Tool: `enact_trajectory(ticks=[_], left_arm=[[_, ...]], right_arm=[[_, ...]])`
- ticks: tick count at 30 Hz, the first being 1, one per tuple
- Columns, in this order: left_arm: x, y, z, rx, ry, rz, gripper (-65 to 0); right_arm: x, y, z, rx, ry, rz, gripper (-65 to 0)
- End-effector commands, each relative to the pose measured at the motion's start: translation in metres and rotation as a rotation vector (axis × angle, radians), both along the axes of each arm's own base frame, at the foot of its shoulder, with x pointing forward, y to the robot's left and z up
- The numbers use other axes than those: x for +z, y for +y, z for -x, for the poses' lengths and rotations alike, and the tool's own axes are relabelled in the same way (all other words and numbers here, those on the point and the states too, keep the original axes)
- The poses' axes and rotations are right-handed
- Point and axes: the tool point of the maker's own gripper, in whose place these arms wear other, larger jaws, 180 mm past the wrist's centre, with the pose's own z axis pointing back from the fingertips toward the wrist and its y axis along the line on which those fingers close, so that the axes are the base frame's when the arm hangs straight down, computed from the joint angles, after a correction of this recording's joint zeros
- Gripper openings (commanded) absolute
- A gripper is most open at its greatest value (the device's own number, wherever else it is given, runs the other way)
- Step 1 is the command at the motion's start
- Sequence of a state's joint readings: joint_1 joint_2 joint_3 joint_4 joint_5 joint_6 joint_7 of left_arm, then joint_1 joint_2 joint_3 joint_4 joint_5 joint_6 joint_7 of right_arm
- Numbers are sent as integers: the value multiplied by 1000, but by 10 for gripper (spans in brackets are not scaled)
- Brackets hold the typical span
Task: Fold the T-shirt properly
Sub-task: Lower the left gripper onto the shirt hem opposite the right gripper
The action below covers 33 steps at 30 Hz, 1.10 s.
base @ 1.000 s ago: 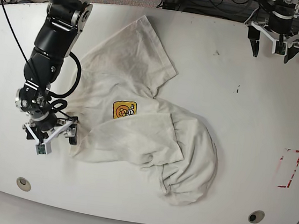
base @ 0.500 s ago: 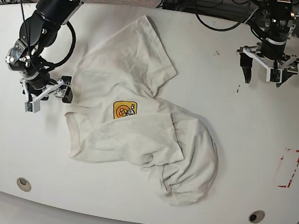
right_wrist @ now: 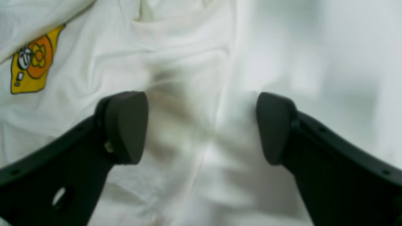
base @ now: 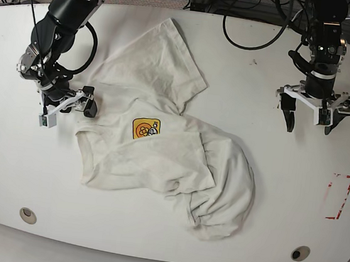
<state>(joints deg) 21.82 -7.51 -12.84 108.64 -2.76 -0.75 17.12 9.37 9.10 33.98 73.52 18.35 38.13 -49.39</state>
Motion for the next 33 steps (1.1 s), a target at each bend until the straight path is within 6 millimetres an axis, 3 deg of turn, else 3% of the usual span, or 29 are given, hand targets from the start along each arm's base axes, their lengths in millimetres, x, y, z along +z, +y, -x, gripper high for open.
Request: enact_trajectory(ticks=[1,4,6,9,12,16,24,33], left_arm=[[25,2,-16,-5,-82,-20,-119],[29,-4,-29,-17,-85,-10,-118],[35,-9,-43,-34,-74,-12,-117],[35,-20,-67,-53,-49,10,-117],[24,-16,-88,-39,-24,32,-117],[2,-33,-114,-63,28,72,-117],[-32,-63,-155,-83,119,155,-117],[-59,-90,-175,-99,120,218,-119]], right_arm=[[6,-2,-14,-6,-25,-19,-141],[6,-2,-17,-15,-33,-28,-144],[7,-2,-18,-17,-35,-29,-190],[6,0,-18,-17,-35,-32,-355],[4,10,-19,-11,-36,-51,-512],[2,13,-16,-4,-29,-57,-612],[-6,18,-7,6,-9,-62,-650],[17,47,2,143,-68,51,-650]])
